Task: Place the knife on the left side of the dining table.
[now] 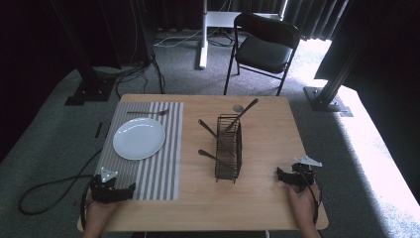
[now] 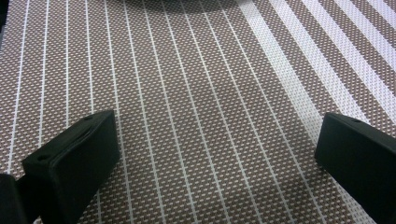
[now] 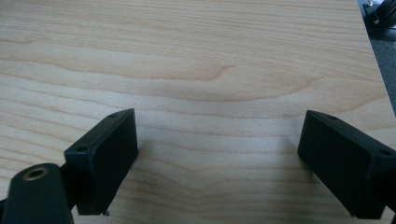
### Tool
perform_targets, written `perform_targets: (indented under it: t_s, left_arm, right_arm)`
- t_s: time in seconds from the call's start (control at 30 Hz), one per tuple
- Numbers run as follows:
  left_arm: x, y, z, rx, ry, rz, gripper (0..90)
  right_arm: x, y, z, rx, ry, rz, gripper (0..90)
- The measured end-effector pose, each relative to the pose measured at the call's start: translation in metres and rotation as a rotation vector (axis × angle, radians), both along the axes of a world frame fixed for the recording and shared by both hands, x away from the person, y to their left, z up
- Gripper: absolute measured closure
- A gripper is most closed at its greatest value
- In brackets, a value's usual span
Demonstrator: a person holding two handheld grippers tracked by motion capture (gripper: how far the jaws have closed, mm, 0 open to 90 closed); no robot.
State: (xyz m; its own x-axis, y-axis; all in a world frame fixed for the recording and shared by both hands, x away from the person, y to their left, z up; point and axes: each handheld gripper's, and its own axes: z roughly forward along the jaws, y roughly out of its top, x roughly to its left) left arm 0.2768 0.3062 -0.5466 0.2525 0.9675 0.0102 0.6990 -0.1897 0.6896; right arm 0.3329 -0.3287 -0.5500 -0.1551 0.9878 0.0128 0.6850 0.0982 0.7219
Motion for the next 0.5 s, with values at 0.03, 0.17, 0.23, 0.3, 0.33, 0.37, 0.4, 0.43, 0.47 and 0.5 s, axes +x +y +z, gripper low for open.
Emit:
perform_targets:
  t_s: [0.03, 0.17, 0.23, 0.3, 0.33, 0.37, 0.4, 0.43, 0.47, 0.5]
  left_arm:
    - [0.0000, 0.0000, 0.0000, 0.000, 0.000, 0.000, 0.0]
    - [0.0002, 0.0004, 0.0003, 0.001, 0.002, -0.004, 0.1]
    - [0.0005, 0.0003, 0.0006, 0.002, 0.005, -0.005, 0.2]
    - [0.0005, 0.0007, 0.0007, 0.002, 0.007, -0.010, 0.2]
    - [0.0006, 0.0010, 0.0009, 0.003, 0.009, -0.014, 0.1]
    - [0.0007, 0.0013, 0.0011, 0.004, 0.011, -0.018, 0.1]
    - [0.0007, 0.0016, 0.0012, 0.004, 0.011, -0.022, 0.1]
    - [0.0009, 0.0018, 0.0015, 0.005, 0.014, -0.023, 0.1]
    - [0.0009, 0.0017, 0.0016, 0.005, 0.015, -0.024, 0.1]
    - [0.0007, 0.0017, 0.0017, 0.007, 0.016, -0.029, 0.1]
  right_arm:
    - [0.0000, 0.0000, 0.0000, 0.000, 0.000, 0.000, 11.5]
    - [0.0000, 0.0000, 0.0000, 0.000, 0.000, 0.000, 11.5]
    - [0.0000, 0.0000, 0.0000, 0.000, 0.000, 0.000, 11.4]
    - [0.0000, 0.0000, 0.0000, 0.000, 0.000, 0.000, 11.5]
    - [0.0000, 0.0000, 0.0000, 0.000, 0.000, 0.000, 11.5]
    - [0.0000, 0.0000, 0.0000, 0.000, 0.000, 0.000, 11.5]
    - [0.0000, 0.0000, 0.0000, 0.000, 0.000, 0.000, 11.5]
    - [-0.0001, 0.0000, 0.0000, 0.000, 0.000, 0.000, 11.5]
    - [0.0000, 0.0000, 0.0000, 0.000, 0.000, 0.000, 11.5]
    - [0.0000, 0.0000, 0.0000, 0.000, 0.000, 0.000, 11.5]
